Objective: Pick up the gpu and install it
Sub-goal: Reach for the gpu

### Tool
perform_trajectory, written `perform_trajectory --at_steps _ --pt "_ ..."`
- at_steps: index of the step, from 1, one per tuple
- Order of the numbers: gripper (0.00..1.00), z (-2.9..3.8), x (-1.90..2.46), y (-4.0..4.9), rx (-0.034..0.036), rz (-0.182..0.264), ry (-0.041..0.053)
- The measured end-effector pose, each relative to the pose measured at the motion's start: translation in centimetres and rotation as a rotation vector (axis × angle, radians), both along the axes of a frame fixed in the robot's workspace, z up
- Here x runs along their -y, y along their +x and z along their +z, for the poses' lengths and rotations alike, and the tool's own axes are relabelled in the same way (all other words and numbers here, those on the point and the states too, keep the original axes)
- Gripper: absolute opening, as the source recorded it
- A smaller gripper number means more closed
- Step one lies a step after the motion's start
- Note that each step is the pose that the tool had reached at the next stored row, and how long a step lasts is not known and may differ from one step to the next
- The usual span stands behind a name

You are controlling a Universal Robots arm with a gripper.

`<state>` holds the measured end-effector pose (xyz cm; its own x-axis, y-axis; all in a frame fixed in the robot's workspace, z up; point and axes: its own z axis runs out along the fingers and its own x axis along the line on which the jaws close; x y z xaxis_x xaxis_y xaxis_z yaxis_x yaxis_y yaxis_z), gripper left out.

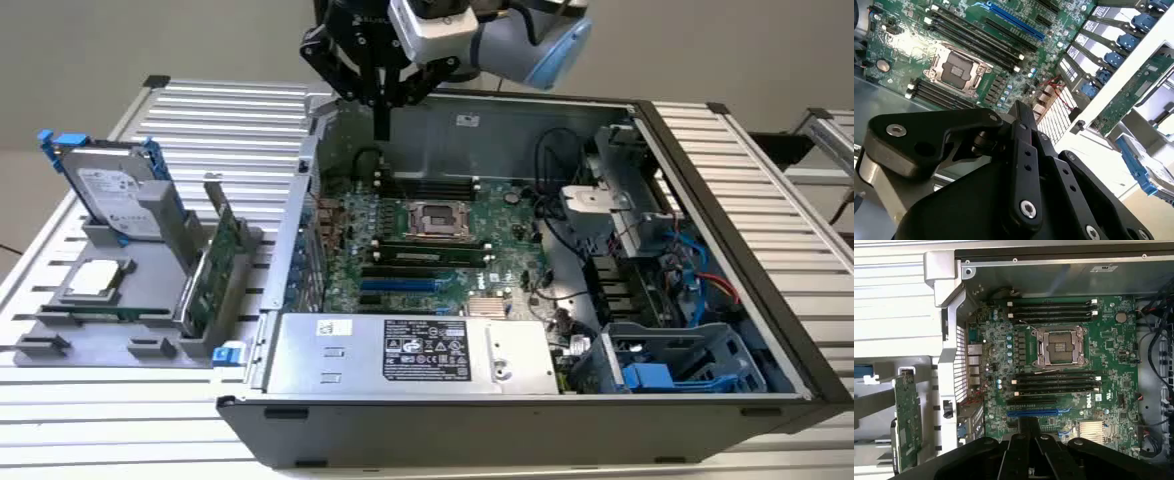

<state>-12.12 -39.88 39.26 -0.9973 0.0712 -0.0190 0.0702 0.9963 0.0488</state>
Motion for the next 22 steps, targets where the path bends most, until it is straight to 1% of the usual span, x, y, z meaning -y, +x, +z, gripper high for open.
perform_trajectory --at_steps 5,9,22 --pt "0.00 0.00 0.00 -0.02 0.0000 0.000 -0.0001" --pt "0.00 0.00 0.00 -0.20 0.0000 0.000 -0.0001" --pt "0.00 0.00 0.00 -1.09 0.0000 0.000 -0.0001"
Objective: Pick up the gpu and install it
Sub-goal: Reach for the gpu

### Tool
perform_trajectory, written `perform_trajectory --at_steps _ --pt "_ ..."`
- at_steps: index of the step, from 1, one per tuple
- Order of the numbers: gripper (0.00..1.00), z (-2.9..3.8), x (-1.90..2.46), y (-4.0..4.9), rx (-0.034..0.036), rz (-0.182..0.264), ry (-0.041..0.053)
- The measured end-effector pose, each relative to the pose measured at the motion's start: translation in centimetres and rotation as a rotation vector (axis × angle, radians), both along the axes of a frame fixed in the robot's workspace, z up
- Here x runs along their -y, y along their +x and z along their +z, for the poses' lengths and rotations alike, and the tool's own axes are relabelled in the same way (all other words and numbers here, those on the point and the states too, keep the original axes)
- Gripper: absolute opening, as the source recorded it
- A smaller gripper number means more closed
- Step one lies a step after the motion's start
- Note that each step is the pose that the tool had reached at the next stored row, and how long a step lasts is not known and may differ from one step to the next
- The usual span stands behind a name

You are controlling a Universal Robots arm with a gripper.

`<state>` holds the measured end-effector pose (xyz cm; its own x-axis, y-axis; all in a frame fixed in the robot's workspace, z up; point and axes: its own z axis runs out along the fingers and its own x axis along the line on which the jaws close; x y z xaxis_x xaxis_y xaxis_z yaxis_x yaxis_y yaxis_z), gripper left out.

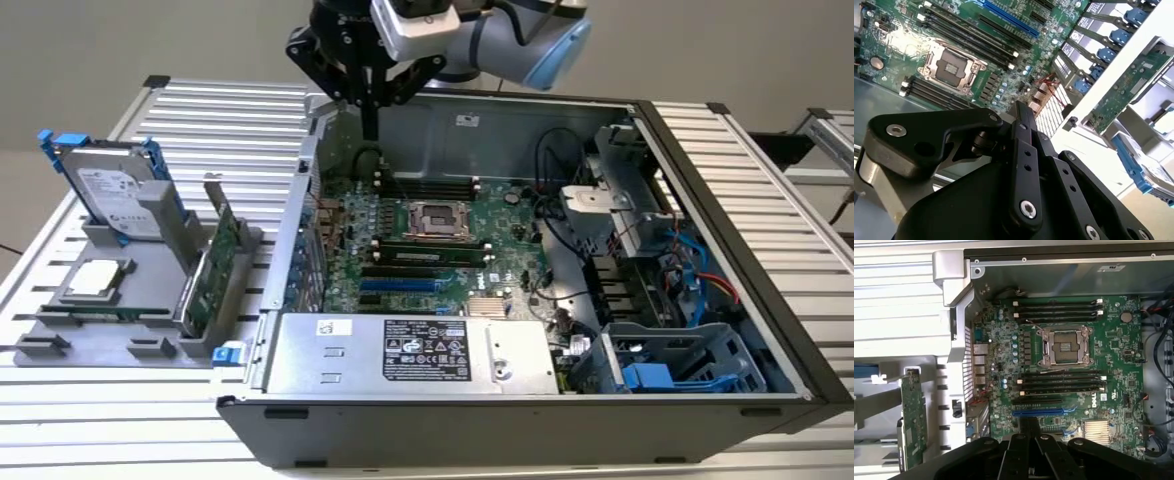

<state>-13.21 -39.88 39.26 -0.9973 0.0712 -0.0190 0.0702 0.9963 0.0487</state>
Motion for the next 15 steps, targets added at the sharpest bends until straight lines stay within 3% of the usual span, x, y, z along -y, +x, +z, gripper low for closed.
perform_trajectory --at_steps 15 --pt "0.00 0.00 0.00 -1.01 0.0000 0.000 0.0000"
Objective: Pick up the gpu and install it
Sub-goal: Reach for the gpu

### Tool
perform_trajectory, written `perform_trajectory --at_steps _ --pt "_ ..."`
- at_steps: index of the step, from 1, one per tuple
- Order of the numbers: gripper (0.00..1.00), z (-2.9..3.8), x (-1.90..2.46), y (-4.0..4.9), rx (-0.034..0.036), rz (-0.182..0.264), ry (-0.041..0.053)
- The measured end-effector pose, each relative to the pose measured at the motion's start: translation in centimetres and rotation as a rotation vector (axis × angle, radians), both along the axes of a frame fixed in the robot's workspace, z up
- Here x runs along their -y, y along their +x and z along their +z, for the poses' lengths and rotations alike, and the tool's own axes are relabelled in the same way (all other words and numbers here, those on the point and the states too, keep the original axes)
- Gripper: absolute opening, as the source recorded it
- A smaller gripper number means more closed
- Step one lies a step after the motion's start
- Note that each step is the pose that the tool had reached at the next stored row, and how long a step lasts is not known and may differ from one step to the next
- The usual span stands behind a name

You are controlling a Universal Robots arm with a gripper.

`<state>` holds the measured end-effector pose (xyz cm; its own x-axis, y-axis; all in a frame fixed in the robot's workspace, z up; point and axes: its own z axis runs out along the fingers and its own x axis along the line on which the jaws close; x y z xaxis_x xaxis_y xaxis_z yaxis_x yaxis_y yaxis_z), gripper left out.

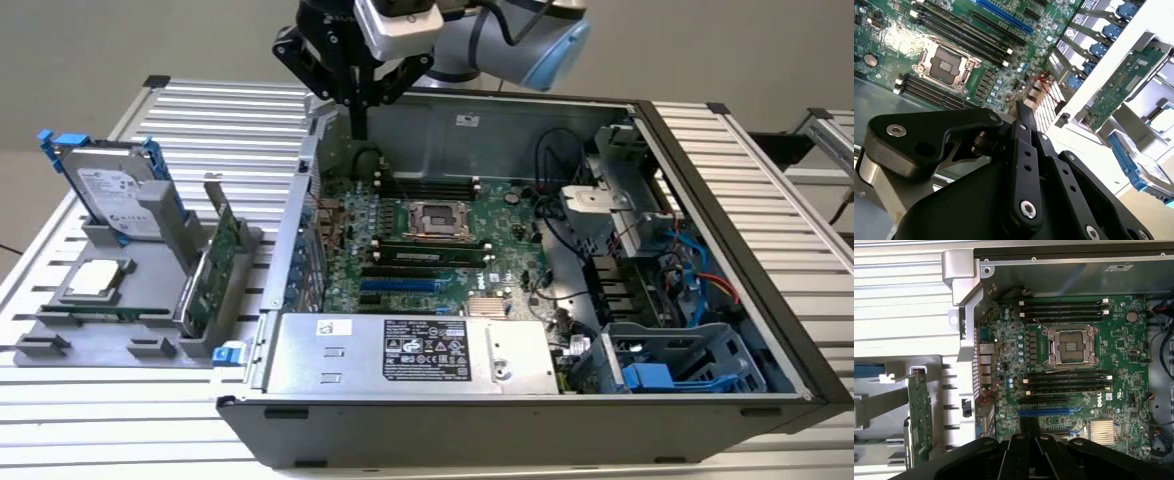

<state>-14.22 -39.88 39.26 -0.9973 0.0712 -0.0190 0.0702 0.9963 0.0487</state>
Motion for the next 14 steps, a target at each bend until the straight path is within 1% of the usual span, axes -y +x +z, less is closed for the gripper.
perform_trajectory --at_steps 14 --pt "0.00 0.00 0.00 -0.74 0.0000 0.000 0.0000"
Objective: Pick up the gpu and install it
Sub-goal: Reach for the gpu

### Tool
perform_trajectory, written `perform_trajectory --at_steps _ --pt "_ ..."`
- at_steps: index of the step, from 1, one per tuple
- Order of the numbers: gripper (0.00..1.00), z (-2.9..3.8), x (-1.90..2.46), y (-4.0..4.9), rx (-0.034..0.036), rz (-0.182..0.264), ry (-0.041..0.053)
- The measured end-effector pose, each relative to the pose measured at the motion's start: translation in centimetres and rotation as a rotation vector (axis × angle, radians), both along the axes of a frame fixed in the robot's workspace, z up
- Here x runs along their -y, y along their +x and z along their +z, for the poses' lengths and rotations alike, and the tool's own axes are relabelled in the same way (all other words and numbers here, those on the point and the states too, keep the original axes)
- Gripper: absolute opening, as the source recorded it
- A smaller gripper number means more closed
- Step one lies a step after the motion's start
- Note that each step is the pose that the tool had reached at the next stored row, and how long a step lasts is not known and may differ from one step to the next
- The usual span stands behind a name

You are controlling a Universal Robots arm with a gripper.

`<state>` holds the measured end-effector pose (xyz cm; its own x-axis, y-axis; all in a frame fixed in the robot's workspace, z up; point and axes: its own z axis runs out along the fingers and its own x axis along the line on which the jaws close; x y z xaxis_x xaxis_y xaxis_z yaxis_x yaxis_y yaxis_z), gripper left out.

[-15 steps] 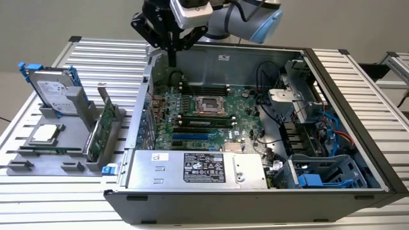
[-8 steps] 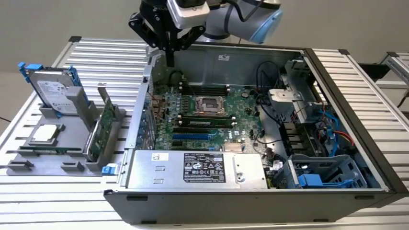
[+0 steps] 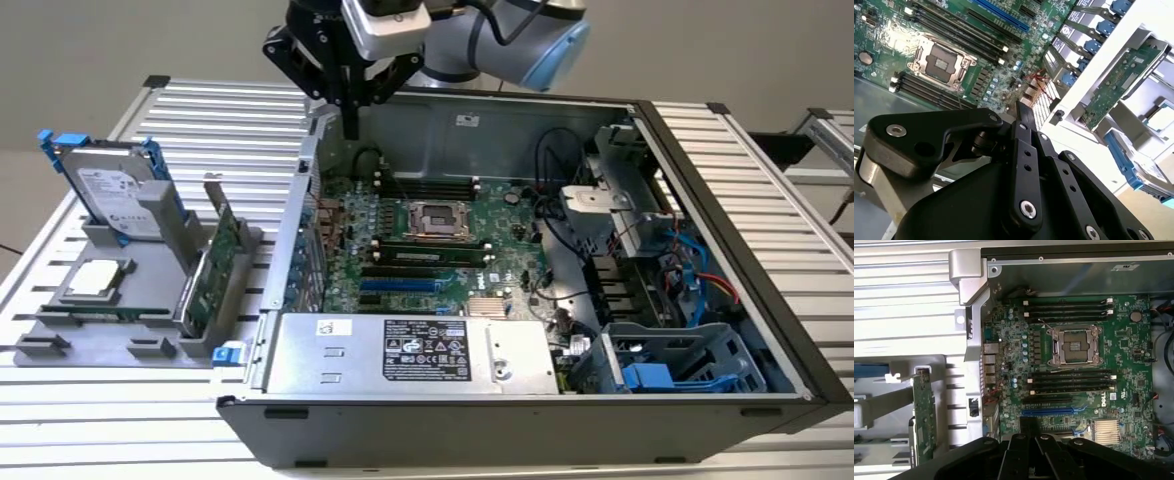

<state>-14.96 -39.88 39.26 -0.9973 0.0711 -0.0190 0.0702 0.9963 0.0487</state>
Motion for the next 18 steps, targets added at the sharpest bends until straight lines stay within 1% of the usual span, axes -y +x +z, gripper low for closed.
perform_trajectory --at_steps 18 --pt "0.00 0.00 0.00 -0.97 0.0000 0.000 0.0000"
